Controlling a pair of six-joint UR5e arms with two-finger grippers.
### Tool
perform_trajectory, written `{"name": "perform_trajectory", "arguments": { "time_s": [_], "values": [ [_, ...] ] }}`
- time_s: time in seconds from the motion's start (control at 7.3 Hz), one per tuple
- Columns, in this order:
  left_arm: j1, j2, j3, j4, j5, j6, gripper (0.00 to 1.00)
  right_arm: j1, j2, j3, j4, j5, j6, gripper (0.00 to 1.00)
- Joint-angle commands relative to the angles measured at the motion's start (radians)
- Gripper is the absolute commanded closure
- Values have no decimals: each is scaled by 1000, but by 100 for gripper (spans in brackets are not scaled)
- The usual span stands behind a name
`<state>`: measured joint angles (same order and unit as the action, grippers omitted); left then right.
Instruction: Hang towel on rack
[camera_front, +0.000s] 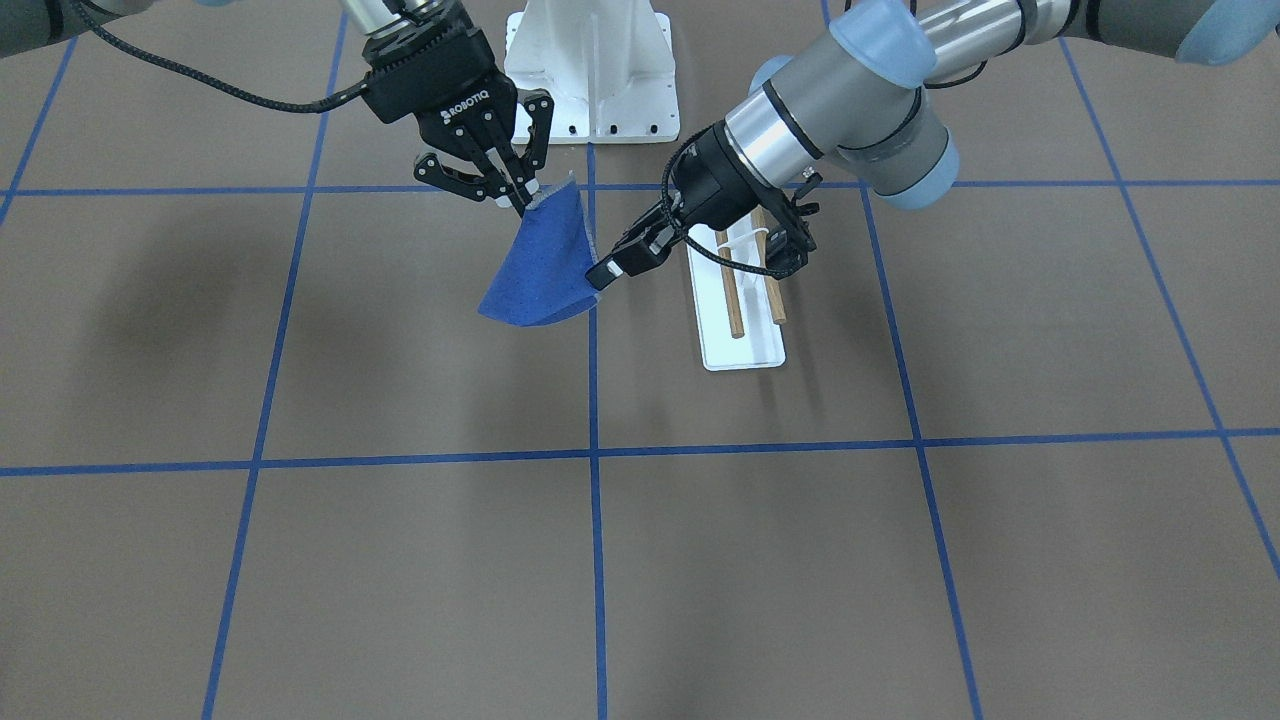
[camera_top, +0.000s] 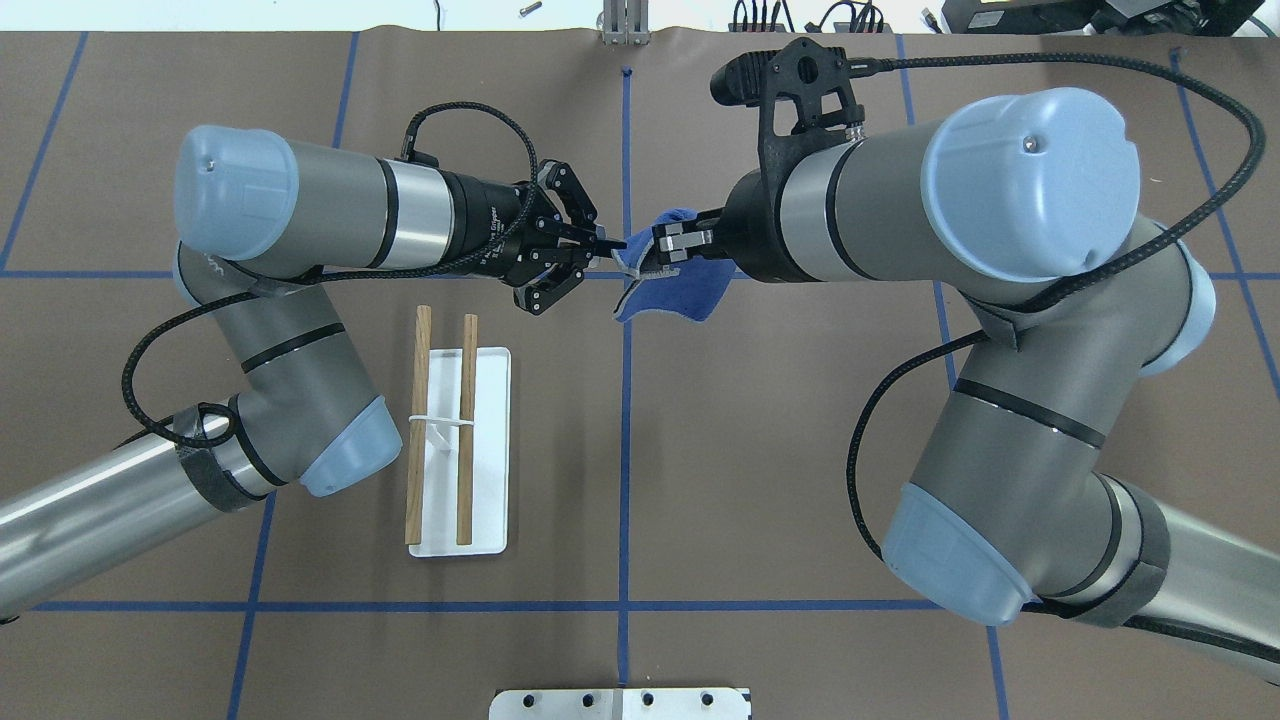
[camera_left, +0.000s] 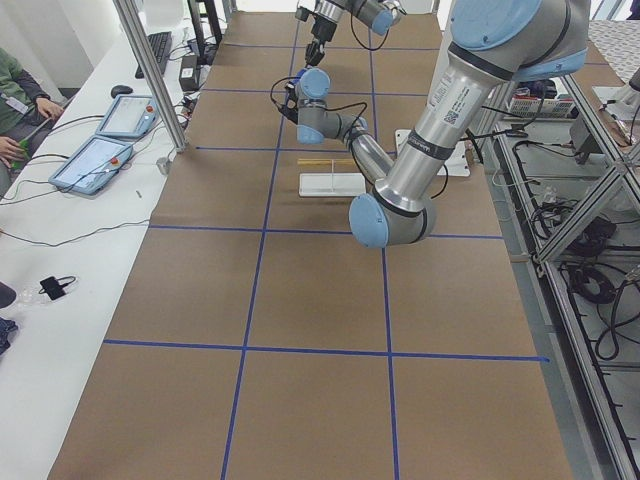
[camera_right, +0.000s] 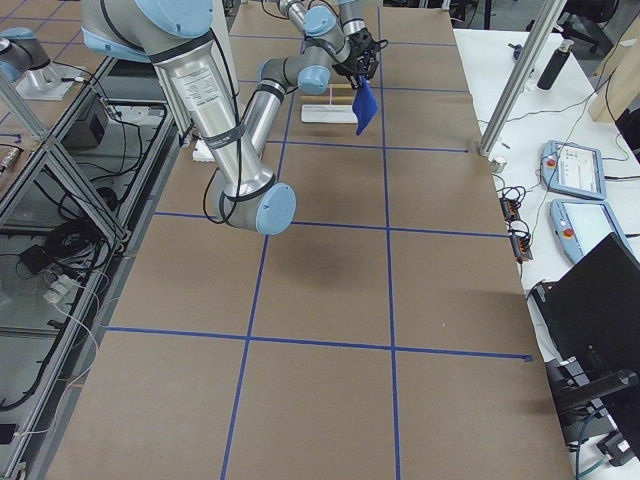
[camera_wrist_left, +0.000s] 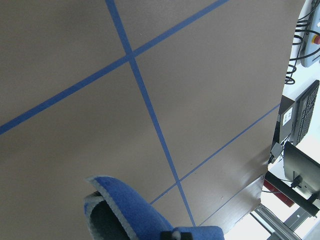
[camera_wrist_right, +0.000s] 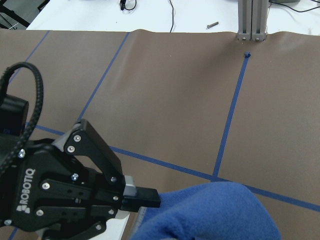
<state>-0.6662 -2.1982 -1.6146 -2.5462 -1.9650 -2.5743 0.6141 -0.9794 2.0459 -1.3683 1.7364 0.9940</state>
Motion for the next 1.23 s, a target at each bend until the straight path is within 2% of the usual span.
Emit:
{"name": "perform_trajectory", "arguments": {
  "time_s": [0.0,0.14,0.27,0.41,0.96,1.1],
  "values": [
    [0,0,-1,0,0,-3,100,1,-2,-1,0,-1,-2,100],
    [-1,0,-2,-9,0,-3,100,0,-2,-3,-5,-2,0,76],
    [-1,0,-7,-11,0,-6,100,1,-5,-3,-11,-2,0,7],
    [-1,0,-14,-12,0,-6,100,3,-10,-3,-15,-2,0,1],
    [-4,-2,-30,-11,0,-6,100,7,-62,-6,-18,9,0,0],
    [-3,-2,-42,-3,-3,-4,100,35,-68,-7,-85,53,-2,0]
  ]
}}
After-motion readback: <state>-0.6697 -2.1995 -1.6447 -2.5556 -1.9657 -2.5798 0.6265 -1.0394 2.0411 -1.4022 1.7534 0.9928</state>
